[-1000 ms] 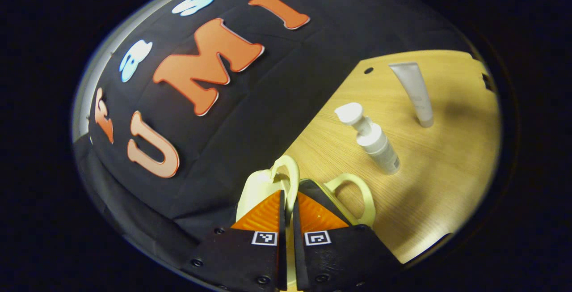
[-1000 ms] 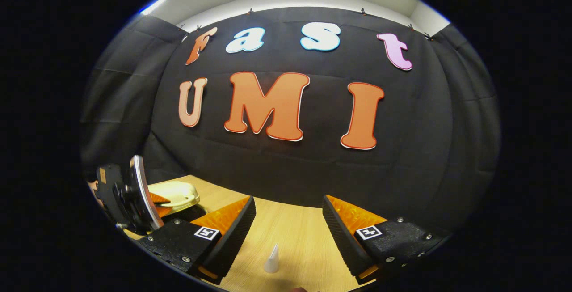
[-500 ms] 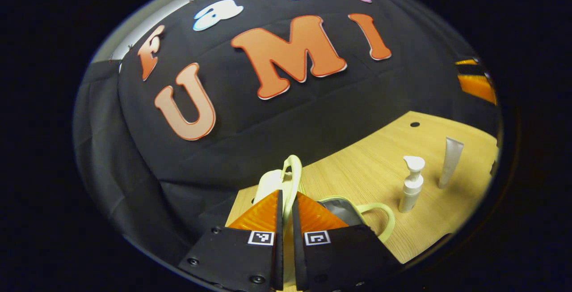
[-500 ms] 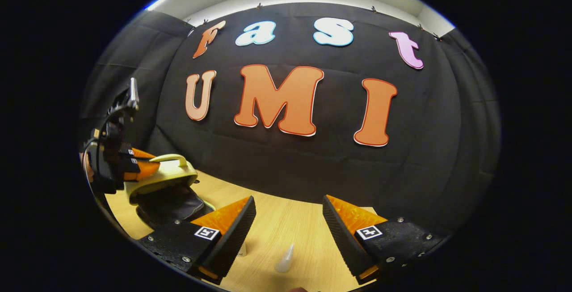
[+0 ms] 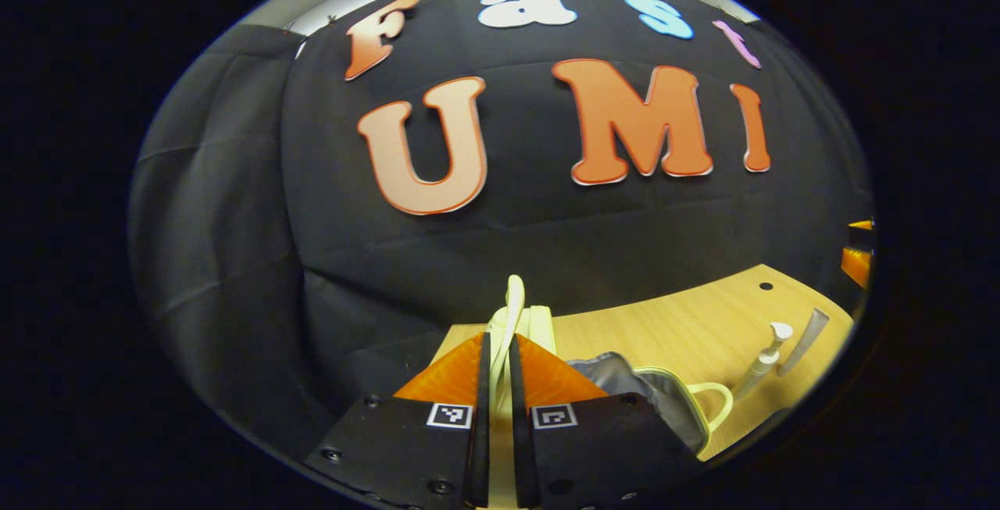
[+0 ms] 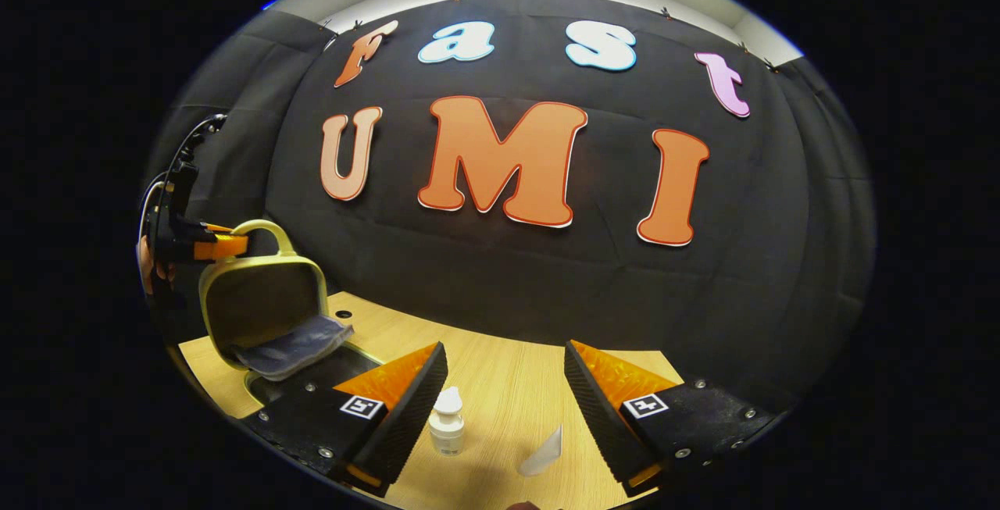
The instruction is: First open the suitcase, pack the skin care products into it, and then close the suitcase.
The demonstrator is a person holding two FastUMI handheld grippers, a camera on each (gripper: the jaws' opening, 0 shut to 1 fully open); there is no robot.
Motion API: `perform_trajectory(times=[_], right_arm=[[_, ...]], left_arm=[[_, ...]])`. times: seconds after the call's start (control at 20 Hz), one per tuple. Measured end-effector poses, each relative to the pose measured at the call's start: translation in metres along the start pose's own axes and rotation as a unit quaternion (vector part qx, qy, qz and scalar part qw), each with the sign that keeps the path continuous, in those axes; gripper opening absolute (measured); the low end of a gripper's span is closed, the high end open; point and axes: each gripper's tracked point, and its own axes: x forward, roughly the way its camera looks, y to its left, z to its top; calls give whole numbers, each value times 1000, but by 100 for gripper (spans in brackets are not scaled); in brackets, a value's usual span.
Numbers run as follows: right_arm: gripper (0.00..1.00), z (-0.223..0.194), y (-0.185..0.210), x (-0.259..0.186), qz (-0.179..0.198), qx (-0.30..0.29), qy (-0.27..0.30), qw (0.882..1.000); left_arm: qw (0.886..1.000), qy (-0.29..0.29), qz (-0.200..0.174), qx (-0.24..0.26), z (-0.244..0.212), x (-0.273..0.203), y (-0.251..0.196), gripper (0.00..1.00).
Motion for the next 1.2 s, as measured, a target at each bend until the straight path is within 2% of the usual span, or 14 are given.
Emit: perform_trajectory(times=[0.2, 0.4, 0.45, 0.6, 0.8, 1.05, 1.1, 1.2], right_arm=[[96, 3, 17, 5, -14, -9, 4, 1000], [96, 6, 29, 9, -26, -10, 10, 1000], [96, 6, 33, 9, -29, -8, 10, 1000], [96, 7, 41, 8, -33, -14, 15, 999], [96, 4, 48, 5, -39, -26, 21, 999], [96, 3, 51, 2, -39, -36, 27, 998], [96, 1, 51, 2, -39, -36, 29, 998], [96, 0, 51, 3, -38, -32, 32, 998]], left_arm=[[998, 19, 15, -53, -25, 17, 63, 13], [991, 52, 40, -116, -68, 37, 126, 13], [987, 73, 42, -136, -95, 49, 138, 4], [975, 133, 53, -172, -158, 66, 174, 4], [962, 185, 56, -194, -211, 83, 187, 4], [936, 261, 58, -228, -277, 93, 187, 5], [931, 274, 69, -230, -288, 93, 191, 5], [922, 296, 93, -232, -308, 92, 200, 13]])
